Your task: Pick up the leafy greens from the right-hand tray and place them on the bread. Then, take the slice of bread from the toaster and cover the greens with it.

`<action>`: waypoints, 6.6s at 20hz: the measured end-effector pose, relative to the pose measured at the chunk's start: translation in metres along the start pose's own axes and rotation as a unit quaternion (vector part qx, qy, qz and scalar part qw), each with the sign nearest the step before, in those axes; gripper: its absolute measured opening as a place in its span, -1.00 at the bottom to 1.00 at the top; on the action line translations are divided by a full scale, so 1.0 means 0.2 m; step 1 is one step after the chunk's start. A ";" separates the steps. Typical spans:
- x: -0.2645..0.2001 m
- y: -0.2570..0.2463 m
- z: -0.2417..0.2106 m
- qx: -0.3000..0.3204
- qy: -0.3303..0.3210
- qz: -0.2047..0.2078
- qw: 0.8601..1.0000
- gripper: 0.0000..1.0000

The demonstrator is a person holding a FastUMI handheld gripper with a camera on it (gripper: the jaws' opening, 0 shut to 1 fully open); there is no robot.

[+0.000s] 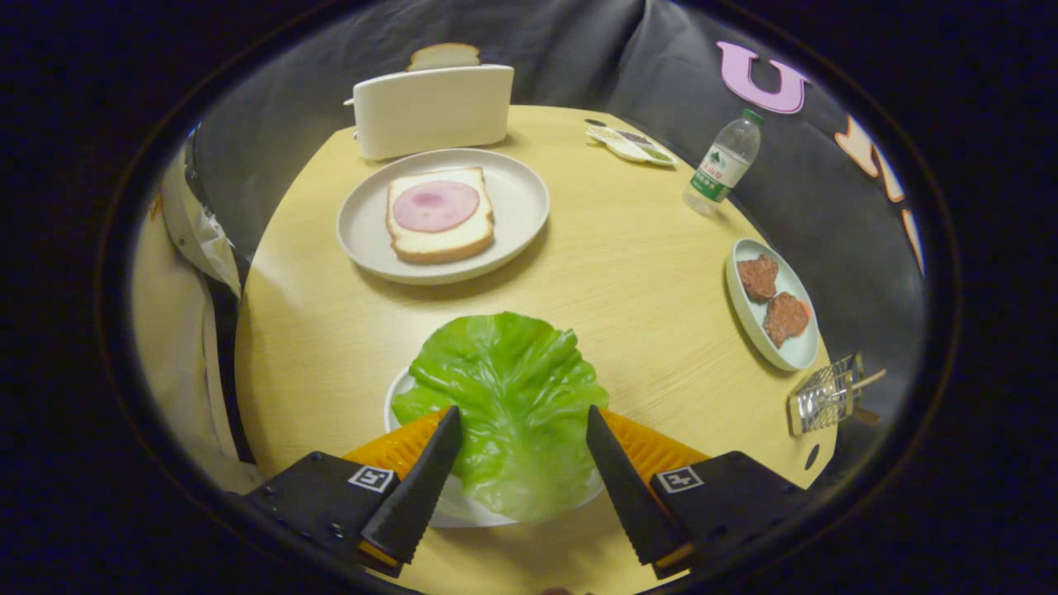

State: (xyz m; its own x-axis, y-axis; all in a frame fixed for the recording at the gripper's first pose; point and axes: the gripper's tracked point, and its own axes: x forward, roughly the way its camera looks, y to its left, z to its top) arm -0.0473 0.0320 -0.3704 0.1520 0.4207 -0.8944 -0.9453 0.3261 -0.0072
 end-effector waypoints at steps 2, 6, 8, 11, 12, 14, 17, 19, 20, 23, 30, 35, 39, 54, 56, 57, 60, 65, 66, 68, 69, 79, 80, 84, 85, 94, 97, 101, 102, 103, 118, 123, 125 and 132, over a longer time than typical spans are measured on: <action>0.03 0.00 -0.03 0.006 0.009 0.004 1.000 0.97; 0.04 0.01 -0.04 0.037 0.020 0.024 0.999 0.95; 0.04 0.02 -0.05 0.055 0.026 0.034 0.998 0.93; 0.04 0.01 -0.05 0.067 0.031 0.039 0.997 0.89; 0.05 0.02 -0.05 0.065 0.033 0.037 0.997 0.87; 0.04 0.03 -0.04 0.068 0.039 0.039 0.996 0.70; 0.04 0.06 -0.04 0.059 0.044 0.041 0.996 0.25; 0.03 0.06 -0.04 0.059 0.048 0.038 0.996 -0.01; 0.04 0.06 -0.03 0.057 0.047 0.037 0.997 -0.14; 0.04 0.08 -0.03 0.053 0.046 0.038 0.997 -0.53; -0.02 0.09 -0.01 0.031 0.043 0.013 0.998 -0.92; -0.15 0.13 0.05 0.051 0.029 0.001 0.998 -0.93; -0.23 0.16 0.10 0.042 0.025 -0.018 0.999 -0.93; -0.32 0.29 0.50 0.033 -0.014 -0.049 0.998 -0.93; -0.30 0.32 0.55 0.029 -0.017 -0.045 0.998 -0.93; -0.29 0.32 0.58 0.028 -0.019 -0.044 0.998 -0.93; -0.25 0.35 0.67 0.025 -0.026 -0.037 0.999 -0.93; -0.16 0.39 0.81 0.014 -0.038 -0.023 0.999 -0.93; -0.14 0.40 0.83 0.012 -0.038 -0.020 0.999 -0.93; -0.11 0.43 0.87 0.008 -0.037 -0.011 0.999 -0.93; -0.09 0.44 0.90 0.006 -0.037 -0.007 0.999 -0.93; 0.10 0.54 1.05 0.001 -0.028 0.037 0.999 -0.93; 0.12 0.55 1.05 0.001 -0.025 0.040 0.999 -0.93; 0.17 0.57 1.03 0.006 -0.009 0.049 0.999 -0.88; 0.18 0.56 1.03 0.007 -0.007 0.048 0.999 -0.86; 0.24 0.47 1.03 0.014 0.000 0.019 1.000 -0.18; 0.23 0.46 1.05 0.019 -0.009 0.012 1.000 0.30; 0.17 0.46 1.11 0.034 -0.027 0.005 0.999 0.94; 0.15 0.46 1.14 0.044 -0.034 0.004 0.998 0.97; 0.13 0.47 1.19 0.053 -0.045 0.004 0.998 0.99; -0.18 0.49 1.79 0.160 -0.126 0.022 0.979 0.99; -0.25 0.52 1.94 0.182 -0.123 0.028 0.975 0.96; -0.25 0.54 2.01 0.192 -0.123 0.036 0.973 0.95; -0.26 0.62 2.24 0.241 -0.128 0.075 0.959 0.92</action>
State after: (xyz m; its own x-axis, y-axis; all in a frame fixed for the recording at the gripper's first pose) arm -0.0428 0.4294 -0.1248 0.1499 0.6677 -0.7291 -0.7282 0.5734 0.3754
